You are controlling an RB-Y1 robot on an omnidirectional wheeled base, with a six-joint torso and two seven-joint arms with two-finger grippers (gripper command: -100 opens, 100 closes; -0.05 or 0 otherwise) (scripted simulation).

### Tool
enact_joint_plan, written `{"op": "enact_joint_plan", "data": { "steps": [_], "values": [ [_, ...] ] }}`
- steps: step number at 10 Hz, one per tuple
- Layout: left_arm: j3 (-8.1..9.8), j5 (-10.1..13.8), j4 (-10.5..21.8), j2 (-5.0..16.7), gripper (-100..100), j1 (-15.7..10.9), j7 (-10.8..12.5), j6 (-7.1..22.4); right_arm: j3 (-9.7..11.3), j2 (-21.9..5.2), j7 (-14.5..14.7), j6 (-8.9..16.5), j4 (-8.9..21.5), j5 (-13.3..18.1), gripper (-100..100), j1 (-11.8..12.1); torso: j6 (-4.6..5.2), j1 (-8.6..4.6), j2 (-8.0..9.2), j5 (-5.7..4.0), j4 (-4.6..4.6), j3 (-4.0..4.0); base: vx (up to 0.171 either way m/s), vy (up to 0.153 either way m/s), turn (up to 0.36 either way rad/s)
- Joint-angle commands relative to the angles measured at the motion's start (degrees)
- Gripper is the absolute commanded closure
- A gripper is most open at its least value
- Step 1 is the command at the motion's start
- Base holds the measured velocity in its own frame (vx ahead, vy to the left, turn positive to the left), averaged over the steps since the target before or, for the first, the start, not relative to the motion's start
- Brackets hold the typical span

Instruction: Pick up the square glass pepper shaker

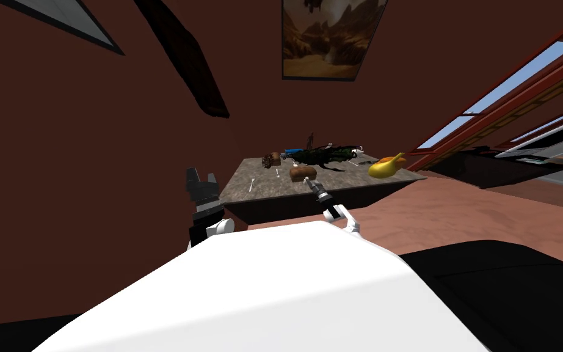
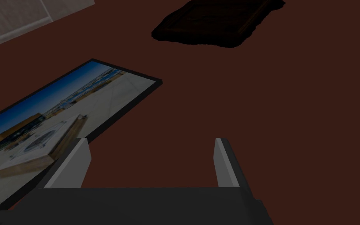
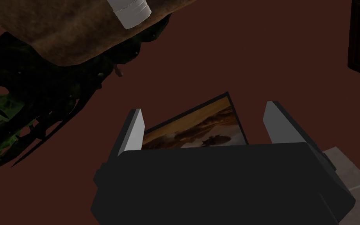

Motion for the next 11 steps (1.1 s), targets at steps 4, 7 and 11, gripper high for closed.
{"op": "enact_joint_plan", "data": {
  "steps": [4, 7, 11],
  "values": [
    [0.0, 0.0, 0.0, 0.0, 0, 0.0, 0.0, 0.0, -1.0, -3.8, 5.7, 1.8, 8.1, 4.8, -100, -2.9, -0.01, 0.19, -0.08, 0.04, -0.02, -0.05, 0.043, 0.092, 0.016],
    [0.0, 0.0, 0.0, 0.0, 0, 0.0, 0.0, 0.0, -1.6, -6.5, 9.1, 3.3, 12.8, 7.8, -100, -4.6, -0.01, 0.13, -0.13, 0.03, -0.03, -0.08, 0.059, 0.084, 0.016],
    [0.0, 0.0, 0.0, 0.0, 0, 0.0, 0.0, 0.0, -2.3, -9.7, 13.2, 5.1, 18.4, 11.5, -100, -6.6, 0.0, 0.11, -0.02, 0.03, -0.01, -0.01, 0.04, 0.078, 0.013]
  ]
}}
